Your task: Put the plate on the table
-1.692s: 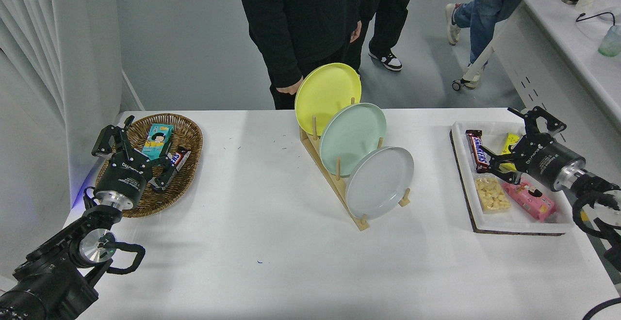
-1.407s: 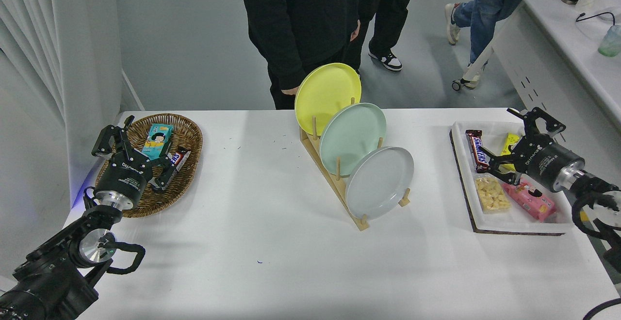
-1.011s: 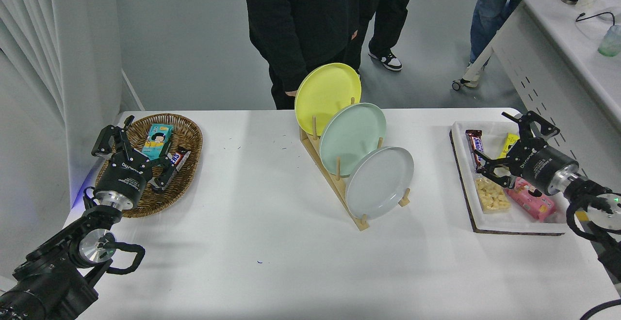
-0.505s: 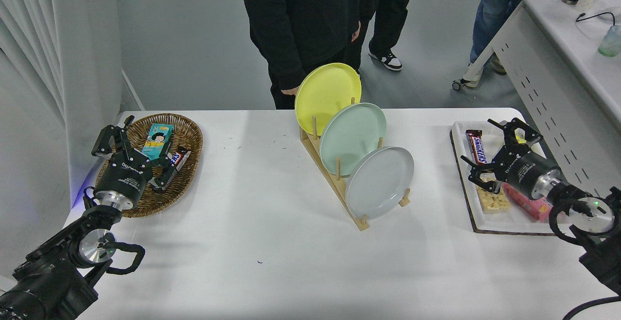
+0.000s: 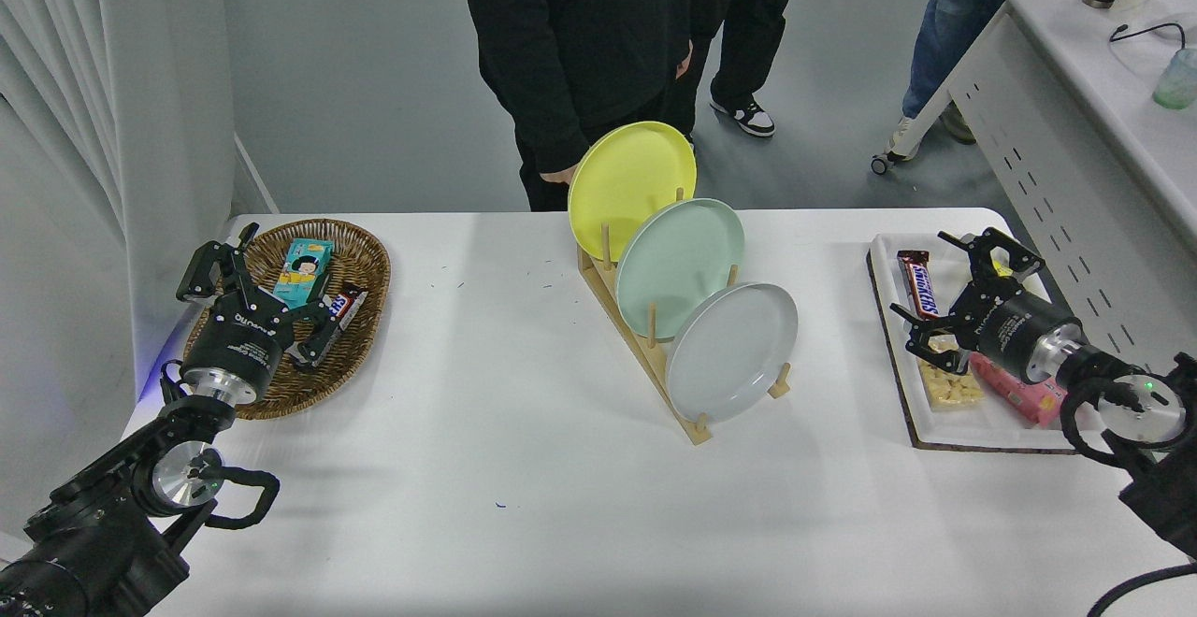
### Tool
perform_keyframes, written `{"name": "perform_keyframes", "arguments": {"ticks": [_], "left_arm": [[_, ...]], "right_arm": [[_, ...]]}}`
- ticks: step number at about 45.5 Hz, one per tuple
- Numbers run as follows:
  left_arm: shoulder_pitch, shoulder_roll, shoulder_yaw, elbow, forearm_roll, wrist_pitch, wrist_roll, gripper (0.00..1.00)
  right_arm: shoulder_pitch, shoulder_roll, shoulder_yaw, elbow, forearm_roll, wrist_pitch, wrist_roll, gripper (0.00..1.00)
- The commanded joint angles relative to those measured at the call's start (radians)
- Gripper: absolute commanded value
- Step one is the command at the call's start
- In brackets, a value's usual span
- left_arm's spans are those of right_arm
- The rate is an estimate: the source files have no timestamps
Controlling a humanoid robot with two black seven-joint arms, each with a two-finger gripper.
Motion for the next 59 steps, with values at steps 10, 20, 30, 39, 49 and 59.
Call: {"name": "perform_keyframes", "arguments": {"ticks": [10,20,30,39,49,59], "left_arm": [[0.000,0.000,0.000,0.001,0.000,0.000,0.000,0.98],[0.000,0.000,0.000,0.001,0.000,0.000,0.000,0.98],[0.000,0.001,0.000,0.001,0.000,0.000,0.000,0.98],[0.000,0.000,0.002,-0.001,0.000,0.000,0.000,0.98],[0.000,0.000,0.002,0.001,0.000,0.000,0.000,0.98],[-0.002,0.000,0.000,-0.001,0.000,0.000,0.000,0.98]], "right_arm": [[-0.007,-0.001,-0.061,0.016,0.006,0.000,0.001,1.00],[0.013,-0.038,-0.123,0.146,0.000,-0.049,0.001,0.99],[0.030,-0.106,-0.181,0.301,-0.006,-0.145,0.001,0.99],[0.053,-0.110,-0.212,0.314,-0.003,-0.188,0.001,0.99],[0.163,-0.188,-0.397,0.421,0.101,-0.204,0.009,0.99],[0.294,-0.213,-0.589,0.544,0.166,-0.309,0.037,0.99]]}}
